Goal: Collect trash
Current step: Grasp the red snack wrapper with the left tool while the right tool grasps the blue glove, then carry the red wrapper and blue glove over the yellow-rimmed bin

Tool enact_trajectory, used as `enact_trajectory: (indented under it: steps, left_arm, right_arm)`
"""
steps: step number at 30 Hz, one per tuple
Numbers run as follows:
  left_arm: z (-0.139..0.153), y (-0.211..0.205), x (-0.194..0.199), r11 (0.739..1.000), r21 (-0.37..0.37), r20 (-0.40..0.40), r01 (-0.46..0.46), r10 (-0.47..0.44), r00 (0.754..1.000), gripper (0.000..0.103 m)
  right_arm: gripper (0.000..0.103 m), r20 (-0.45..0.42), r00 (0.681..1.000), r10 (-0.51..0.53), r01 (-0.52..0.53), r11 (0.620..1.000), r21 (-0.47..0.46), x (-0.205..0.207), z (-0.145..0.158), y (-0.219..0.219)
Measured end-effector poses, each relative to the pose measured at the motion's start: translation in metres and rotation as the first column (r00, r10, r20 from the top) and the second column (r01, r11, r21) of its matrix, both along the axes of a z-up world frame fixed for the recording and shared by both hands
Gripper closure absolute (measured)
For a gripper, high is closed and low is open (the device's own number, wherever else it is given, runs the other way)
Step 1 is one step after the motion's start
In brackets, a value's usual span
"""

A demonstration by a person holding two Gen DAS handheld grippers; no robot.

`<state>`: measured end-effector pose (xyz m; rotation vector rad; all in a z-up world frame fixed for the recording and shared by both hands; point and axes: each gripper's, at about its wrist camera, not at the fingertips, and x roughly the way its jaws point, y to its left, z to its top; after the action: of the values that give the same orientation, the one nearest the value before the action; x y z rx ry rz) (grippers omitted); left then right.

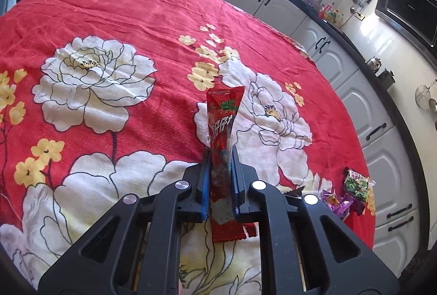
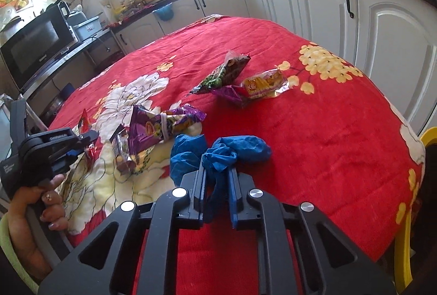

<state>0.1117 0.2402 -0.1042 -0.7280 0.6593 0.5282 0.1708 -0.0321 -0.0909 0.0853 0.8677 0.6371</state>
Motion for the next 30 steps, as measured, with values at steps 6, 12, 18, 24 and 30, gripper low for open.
enact_trajectory:
  steps: [6, 12, 18, 24, 30]
  left_arm:
    - [0.013, -0.013, 0.000, 0.999, 0.036, 0.022, 0.036, -0.037, 0.999, 0.096]
    - [0.032, -0.034, 0.000, 0.992, 0.091, 0.060, 0.082, -0.088, 0.994, 0.096]
    - [0.047, -0.058, 0.001, 0.979, 0.133, 0.087, 0.152, -0.165, 0.982, 0.096]
    - [0.057, -0.089, 0.002, 0.957, 0.182, 0.097, 0.227, -0.247, 0.964, 0.096]
    - [0.064, -0.122, 0.006, 0.929, 0.220, 0.097, 0.298, -0.324, 0.941, 0.096]
  right_arm:
    - [0.094, 0.011, 1.000, -0.005, 0.005, 1.000, 0.000, -0.012, 0.003, -0.014]
    - [0.096, 0.033, 0.999, -0.029, 0.028, 0.999, 0.015, -0.018, 0.012, -0.032]
    - [0.096, 0.062, 0.997, -0.055, 0.054, 0.998, 0.027, -0.022, 0.022, -0.048]
    - [0.096, 0.078, 0.993, -0.094, 0.090, 0.994, 0.057, -0.026, 0.033, -0.069]
    - [0.096, 0.100, 0.985, -0.139, 0.130, 0.988, 0.086, -0.029, 0.045, -0.093]
